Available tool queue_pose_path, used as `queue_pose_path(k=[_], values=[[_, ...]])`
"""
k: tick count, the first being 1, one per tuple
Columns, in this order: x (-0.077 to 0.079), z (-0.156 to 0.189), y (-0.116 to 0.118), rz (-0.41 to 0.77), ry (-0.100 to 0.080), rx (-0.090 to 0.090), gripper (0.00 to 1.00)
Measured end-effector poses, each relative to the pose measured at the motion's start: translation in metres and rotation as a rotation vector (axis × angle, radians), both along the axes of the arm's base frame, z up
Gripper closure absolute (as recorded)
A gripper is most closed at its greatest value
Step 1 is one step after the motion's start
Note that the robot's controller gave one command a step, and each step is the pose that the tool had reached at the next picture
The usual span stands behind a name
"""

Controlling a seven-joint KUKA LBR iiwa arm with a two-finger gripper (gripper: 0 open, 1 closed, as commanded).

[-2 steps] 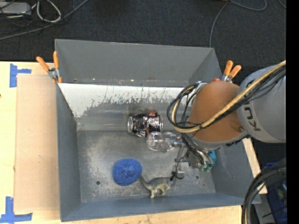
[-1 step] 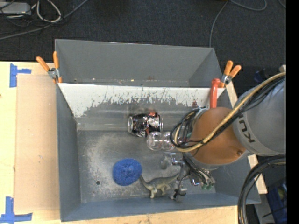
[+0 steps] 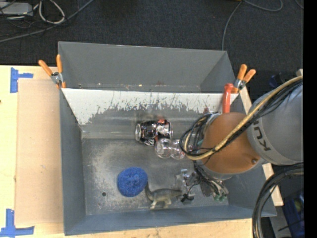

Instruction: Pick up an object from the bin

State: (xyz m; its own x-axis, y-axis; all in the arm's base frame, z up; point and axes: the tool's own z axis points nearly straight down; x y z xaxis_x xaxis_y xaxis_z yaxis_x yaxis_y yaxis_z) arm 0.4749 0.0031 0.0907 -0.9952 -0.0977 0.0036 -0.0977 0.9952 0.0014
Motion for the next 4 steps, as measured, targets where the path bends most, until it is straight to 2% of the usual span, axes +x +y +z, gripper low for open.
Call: queue_pose_path(k=[1,2,3,4], values=[[0.000,0.000,0.000,0.000,0.000,0.000,1.00],[-0.005,0.058,0.000,0.013,0.006,0.000,1.00],[0.013,0.109,-0.026,0.007,0.006,-0.001,1.00],[0.005,0.147,-0.015,0.029,0.010,0.002,1.00]])
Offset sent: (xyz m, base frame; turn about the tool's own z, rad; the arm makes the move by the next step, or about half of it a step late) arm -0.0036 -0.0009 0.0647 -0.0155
